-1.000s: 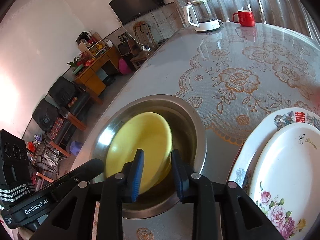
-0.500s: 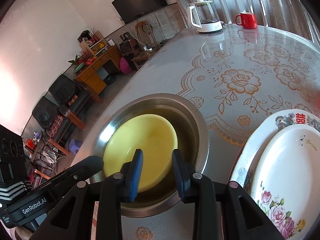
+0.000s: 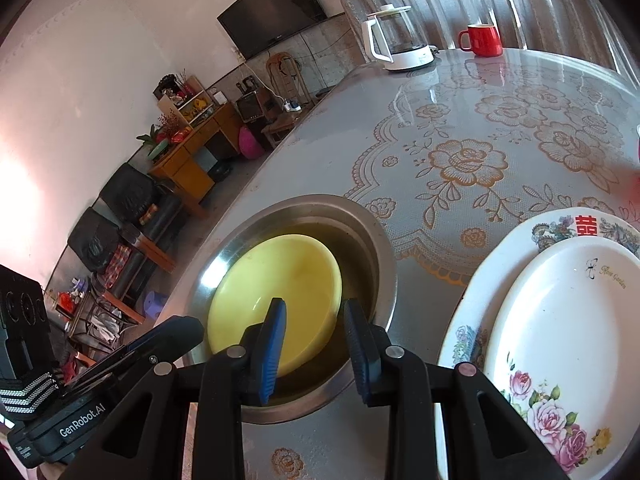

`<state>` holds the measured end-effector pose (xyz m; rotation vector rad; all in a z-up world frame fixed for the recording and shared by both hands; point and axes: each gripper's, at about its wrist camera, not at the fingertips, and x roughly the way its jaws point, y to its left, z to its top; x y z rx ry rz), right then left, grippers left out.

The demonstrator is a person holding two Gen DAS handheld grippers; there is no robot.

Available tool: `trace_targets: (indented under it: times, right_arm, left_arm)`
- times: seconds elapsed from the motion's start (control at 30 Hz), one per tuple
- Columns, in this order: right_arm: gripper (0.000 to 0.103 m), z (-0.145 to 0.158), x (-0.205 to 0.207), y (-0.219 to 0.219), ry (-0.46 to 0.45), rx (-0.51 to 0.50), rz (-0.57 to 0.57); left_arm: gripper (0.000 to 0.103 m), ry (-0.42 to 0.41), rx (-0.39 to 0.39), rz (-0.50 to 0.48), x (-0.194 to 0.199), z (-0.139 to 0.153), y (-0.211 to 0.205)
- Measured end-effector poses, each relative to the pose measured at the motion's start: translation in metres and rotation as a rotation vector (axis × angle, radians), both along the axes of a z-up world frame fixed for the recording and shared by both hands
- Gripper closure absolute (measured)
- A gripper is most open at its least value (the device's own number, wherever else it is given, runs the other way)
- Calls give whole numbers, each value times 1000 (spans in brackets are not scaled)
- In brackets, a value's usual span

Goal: Organize plates and bowls
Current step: 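Open the right tool and release the yellow bowl in the basin, then withdraw the right tool from the basin toward the plate stack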

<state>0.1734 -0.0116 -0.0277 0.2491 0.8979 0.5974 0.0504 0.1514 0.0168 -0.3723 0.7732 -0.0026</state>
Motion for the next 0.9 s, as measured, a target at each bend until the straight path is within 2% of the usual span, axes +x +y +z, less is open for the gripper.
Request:
trace_targets:
  times: [0.5, 0.9]
  right_arm:
    - [74, 14, -9, -57, -27, 71, -111]
    - [73, 13, -10, -114, -24, 118, -232]
  left_arm:
    - [61, -58, 170, -54, 1, 15, -39]
    - [58, -121, 286, -153, 5, 32, -88]
